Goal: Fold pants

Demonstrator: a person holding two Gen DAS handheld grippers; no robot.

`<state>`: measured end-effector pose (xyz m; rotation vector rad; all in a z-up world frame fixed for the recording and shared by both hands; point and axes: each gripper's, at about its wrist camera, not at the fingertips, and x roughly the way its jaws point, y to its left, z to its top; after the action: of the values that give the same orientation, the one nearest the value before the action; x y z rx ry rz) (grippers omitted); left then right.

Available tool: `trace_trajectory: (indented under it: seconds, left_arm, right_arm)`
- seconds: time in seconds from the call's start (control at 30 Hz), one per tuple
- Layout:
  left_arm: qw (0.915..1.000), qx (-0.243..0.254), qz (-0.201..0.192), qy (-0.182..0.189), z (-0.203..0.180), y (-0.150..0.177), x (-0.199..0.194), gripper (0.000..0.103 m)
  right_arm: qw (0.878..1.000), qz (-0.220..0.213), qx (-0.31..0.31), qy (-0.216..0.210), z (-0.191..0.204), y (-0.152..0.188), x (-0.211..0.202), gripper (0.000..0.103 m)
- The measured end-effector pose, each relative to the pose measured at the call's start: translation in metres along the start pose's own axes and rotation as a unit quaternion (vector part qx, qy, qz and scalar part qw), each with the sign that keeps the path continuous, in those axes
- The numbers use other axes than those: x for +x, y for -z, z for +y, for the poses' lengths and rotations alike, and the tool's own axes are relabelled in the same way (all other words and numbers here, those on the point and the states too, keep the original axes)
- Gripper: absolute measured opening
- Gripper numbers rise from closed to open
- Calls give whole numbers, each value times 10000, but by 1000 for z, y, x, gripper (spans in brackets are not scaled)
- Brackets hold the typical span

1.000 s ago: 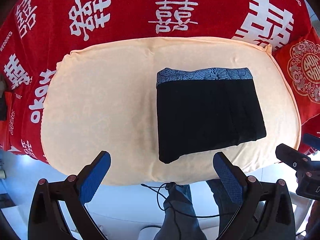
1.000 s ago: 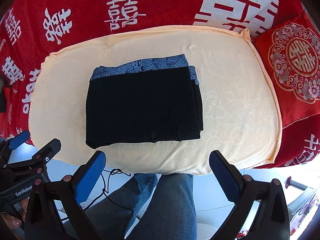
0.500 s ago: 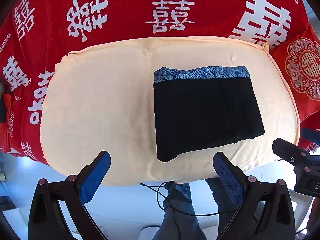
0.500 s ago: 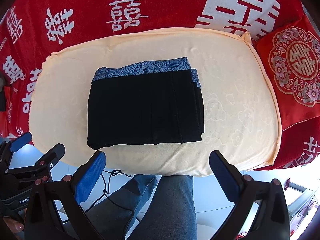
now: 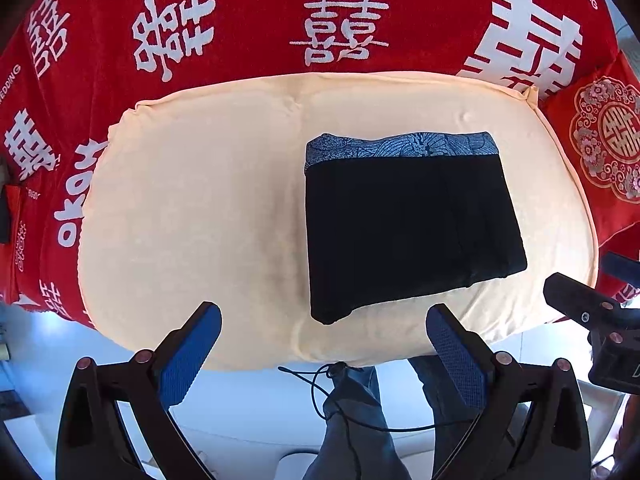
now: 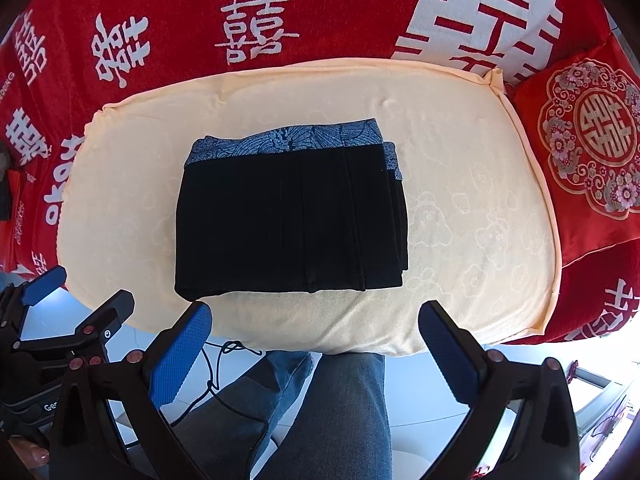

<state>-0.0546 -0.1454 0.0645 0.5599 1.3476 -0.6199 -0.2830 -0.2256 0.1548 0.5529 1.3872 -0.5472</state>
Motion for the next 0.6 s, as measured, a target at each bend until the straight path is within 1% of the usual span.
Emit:
trace_trajectory:
  seconds: [0.6]
  left_arm:
    - [10000, 6, -1, -90, -2, 1, 4, 103]
  right_arm:
    - [10000, 60, -6, 5, 0, 0, 4, 103]
